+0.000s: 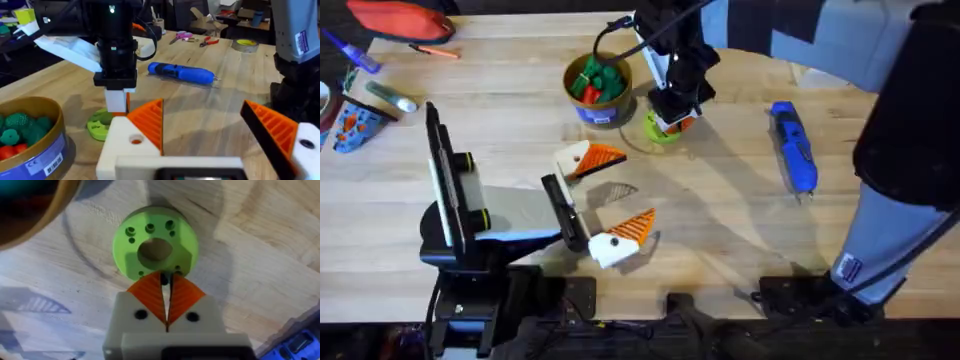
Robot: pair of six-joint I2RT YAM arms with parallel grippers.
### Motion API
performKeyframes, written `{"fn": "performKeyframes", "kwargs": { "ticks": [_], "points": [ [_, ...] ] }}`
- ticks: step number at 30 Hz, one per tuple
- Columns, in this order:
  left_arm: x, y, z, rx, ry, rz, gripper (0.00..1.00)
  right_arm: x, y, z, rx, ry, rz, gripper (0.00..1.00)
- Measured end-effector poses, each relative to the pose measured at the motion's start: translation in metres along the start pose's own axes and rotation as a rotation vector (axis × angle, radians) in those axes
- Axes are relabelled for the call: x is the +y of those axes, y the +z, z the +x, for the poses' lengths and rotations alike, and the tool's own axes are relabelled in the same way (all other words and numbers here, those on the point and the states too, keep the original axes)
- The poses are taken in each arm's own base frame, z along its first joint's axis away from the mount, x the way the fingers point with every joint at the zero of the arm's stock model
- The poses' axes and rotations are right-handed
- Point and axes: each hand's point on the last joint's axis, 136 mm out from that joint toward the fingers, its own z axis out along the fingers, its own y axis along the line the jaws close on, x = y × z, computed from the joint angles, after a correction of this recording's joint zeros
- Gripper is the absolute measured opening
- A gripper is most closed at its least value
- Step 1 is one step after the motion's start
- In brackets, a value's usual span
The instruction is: Pick up the gripper from the table and insert it into the empty holder that is missing its gripper. Then pick up a screw, insert it into the mounting hole, and use the screwdriver to tighten it. Finally, clean up the table by picking up the vegetable and placing it into the bucket.
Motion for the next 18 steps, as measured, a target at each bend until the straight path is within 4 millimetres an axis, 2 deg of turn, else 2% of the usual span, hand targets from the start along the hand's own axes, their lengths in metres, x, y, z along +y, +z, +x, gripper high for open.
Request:
{"fn": "performKeyframes", "kwargs": {
  "ticks": [12,14,18],
  "points": [
    [0.0,0.0,0.0,0.0,0.0,0.0,0.987,0.0002,-0.0006,0.0,-0.001,0.0,-0.002,0.008],
    [0.0,0.0,0.0,0.0,0.0,0.0,0.987,0.0076,-0.001,-0.0022,-0.011,-0.004,-0.033,0.006],
    [0.0,0.0,0.0,0.0,0.0,0.0,0.986,0.0081,-0.0014,-0.002,-0.011,0.0,-0.036,0.006]
  ]
}}
